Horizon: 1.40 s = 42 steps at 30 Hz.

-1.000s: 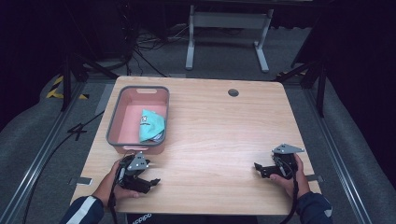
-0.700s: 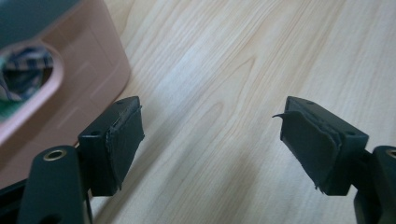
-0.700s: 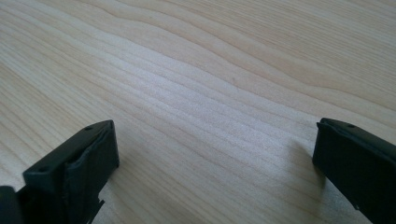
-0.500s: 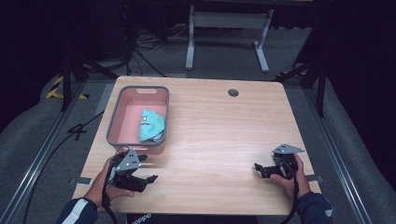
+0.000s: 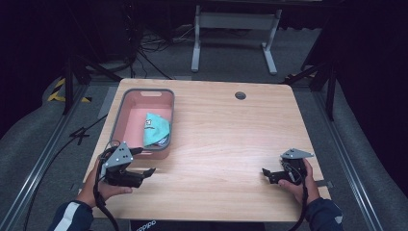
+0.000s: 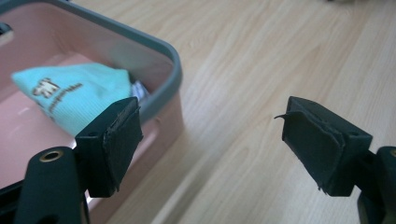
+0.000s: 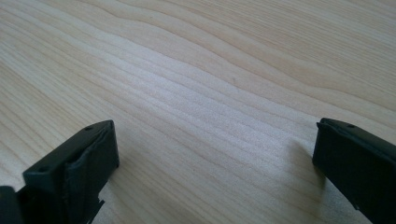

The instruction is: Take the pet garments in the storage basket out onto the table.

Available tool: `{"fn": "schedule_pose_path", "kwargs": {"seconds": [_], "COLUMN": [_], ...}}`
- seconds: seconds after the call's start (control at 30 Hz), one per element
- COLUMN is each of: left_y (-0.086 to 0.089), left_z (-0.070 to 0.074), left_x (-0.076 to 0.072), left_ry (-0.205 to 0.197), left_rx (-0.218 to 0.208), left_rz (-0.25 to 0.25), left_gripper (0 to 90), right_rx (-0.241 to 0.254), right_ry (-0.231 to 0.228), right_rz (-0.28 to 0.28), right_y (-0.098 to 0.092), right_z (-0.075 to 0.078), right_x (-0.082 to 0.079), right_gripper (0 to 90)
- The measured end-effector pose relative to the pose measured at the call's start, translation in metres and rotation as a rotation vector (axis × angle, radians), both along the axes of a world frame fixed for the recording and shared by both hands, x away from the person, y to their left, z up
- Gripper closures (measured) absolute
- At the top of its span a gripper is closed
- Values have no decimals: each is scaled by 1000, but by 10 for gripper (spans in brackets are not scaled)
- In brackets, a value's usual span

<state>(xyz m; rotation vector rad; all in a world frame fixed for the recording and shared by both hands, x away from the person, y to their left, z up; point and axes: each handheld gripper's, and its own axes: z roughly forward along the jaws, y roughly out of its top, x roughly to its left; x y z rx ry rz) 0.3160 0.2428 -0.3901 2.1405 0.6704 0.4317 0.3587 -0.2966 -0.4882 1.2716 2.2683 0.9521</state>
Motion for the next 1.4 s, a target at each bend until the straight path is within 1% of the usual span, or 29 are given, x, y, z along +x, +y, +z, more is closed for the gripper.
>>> {"fn": "schedule_pose_path", "kwargs": {"seconds": [0.03,0.07,0.1,0.17,0.23,0.27,0.3,0.33,0.37,0.43,0.47,0.5,0.63,0.67,0.7,0.73,0.8,0.83,0.87,0.9,0.93,1.0,1.07,1.1,1.17,1.2,1.37,1.4], "left_y": [1,1,1,1,1,1,1,2,2,4,5,6,9,10,11,11,10,9,6,4,4,1,-3,-4,-5,-6,-14,-17], "left_z": [3,8,8,16,21,25,25,28,30,35,37,39,41,42,42,41,39,37,35,33,33,28,23,20,13,9,-3,-7], "left_x": [2,4,4,11,18,26,26,31,36,47,52,55,73,79,83,88,99,105,110,115,115,126,137,143,150,155,170,175], "left_ry": [-7,-12,-12,-15,-17,-20,-20,-11,-14,-9,-12,-11,11,11,26,31,56,69,85,93,93,117,150,157,196,229,297,323], "left_rx": [1,-6,-6,-1,10,17,17,25,31,19,32,41,36,43,34,42,39,55,61,79,79,112,140,150,159,153,204,210], "left_rz": [1,7,7,26,31,49,49,52,58,75,79,85,113,112,121,127,141,150,161,171,171,183,204,215,230,244,253,255], "left_gripper": [202,202,202,202,200,194,193,193,192,187,187,182,178,177,177,178,178,182,184,185,190,191,191,190,189,184,179,178], "right_rx": [0,0,0,0,0,0,0,0,-1,0,0,0,0,0,0,0,0,0,0,0,0,0,-1,-1,-1,0,0,-1], "right_ry": [0,0,0,0,-1,0,0,-1,0,0,0,0,-1,0,0,0,-1,0,0,0,0,0,0,0,0,0,0,0], "right_rz": [0,0,0,0,-1,0,0,-1,0,0,0,0,0,0,0,-1,0,0,0,-1,-1,0,0,0,0,-1,0,0], "right_y": [0,0,0,0,0,0,0,0,0,0,0,0,0,0,0,0,0,0,0,0,0,0,0,0,0,0,0,0], "right_z": [0,0,0,0,0,0,0,0,0,0,0,0,0,0,0,0,0,0,0,0,0,0,0,0,0,0,0,0], "right_x": [0,0,0,0,0,0,0,0,0,0,0,0,0,0,0,0,0,0,0,0,0,0,0,0,0,0,0,0], "right_gripper": [6,6,6,6,6,6,6,6,6,6,6,6,6,6,5,6,6,6,5,6,6,6,6,6,6,6,5,6]}}
